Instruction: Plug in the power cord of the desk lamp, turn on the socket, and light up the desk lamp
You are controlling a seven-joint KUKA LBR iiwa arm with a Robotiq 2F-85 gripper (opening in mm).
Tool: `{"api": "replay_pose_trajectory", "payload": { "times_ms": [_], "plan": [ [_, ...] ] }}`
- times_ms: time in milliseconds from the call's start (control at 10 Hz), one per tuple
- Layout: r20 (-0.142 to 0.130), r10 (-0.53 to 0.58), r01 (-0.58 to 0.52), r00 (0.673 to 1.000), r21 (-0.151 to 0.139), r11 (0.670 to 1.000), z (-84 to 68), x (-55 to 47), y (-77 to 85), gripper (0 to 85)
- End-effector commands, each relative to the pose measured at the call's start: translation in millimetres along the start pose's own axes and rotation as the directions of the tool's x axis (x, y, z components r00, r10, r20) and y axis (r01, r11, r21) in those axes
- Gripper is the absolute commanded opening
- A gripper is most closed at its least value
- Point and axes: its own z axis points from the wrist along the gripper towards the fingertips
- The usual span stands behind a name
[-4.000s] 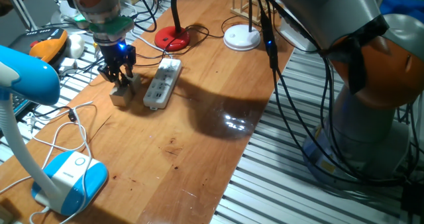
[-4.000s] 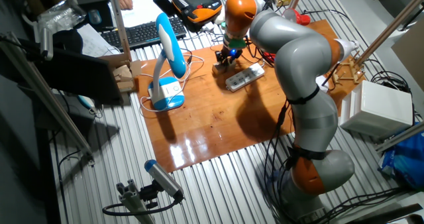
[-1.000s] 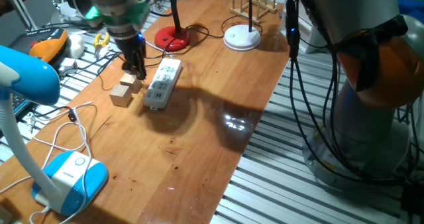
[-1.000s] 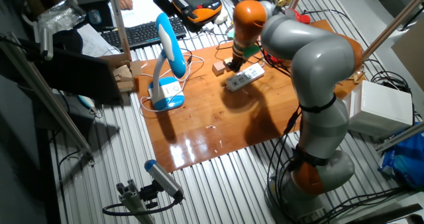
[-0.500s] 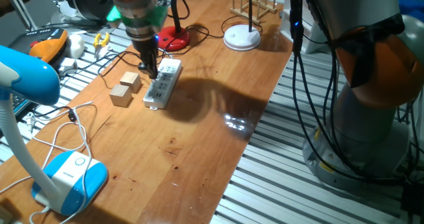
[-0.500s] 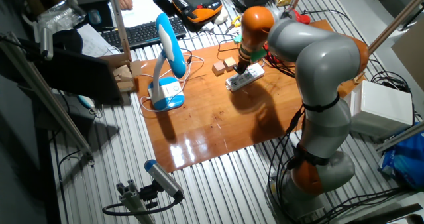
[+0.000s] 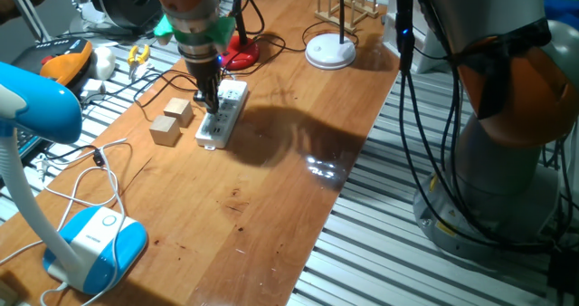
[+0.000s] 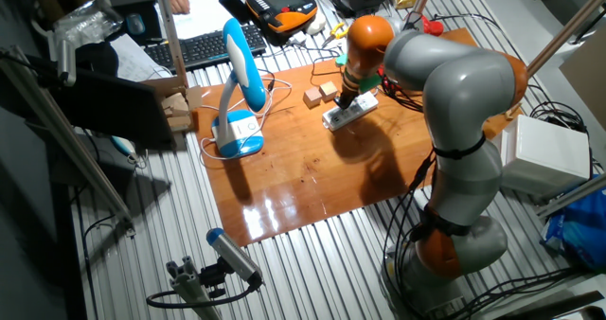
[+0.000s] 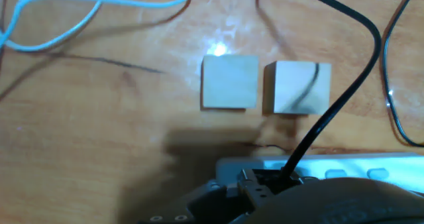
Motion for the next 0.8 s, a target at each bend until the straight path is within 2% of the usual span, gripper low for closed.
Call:
{"api": "replay_pose_trajectory", "payload": {
  "times_ms": [0,300,700],
  "plan": [
    [0.0,-0.001,0.001,1.0,-0.001,1.0,-0.3,1.5,-0.2,0.0],
    [-0.007,0.004,-0.004,1.0,-0.01,1.0,-2.0,6.1,1.4,0.0],
    [0.004,0.005,-0.005,1.0,-0.005,1.0,2.9,8.8,2.2,0.0]
  ]
}}
